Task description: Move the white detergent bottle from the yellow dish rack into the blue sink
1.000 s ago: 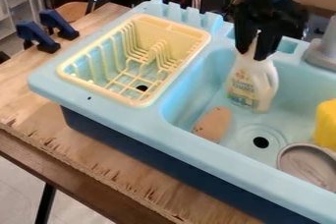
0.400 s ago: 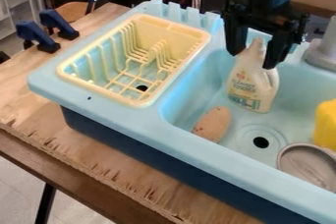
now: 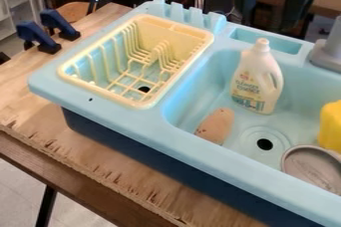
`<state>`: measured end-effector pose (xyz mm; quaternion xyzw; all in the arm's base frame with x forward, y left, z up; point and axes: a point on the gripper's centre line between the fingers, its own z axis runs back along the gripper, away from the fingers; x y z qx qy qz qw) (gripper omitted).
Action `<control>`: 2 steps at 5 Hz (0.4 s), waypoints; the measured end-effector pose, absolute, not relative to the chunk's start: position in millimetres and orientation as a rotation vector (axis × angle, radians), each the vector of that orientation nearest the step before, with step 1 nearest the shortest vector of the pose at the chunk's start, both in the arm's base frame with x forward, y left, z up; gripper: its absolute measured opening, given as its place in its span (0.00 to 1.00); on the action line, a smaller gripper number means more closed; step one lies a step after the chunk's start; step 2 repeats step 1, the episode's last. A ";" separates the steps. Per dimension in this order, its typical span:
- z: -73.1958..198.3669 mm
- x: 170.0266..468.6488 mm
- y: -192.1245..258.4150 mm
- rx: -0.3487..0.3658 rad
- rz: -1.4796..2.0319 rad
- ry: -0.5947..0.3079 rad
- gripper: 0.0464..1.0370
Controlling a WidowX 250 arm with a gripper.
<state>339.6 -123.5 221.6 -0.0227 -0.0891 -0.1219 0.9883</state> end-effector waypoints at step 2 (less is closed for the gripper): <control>234.4 324.2 -116.4 -0.046 -0.216 -0.156 0.97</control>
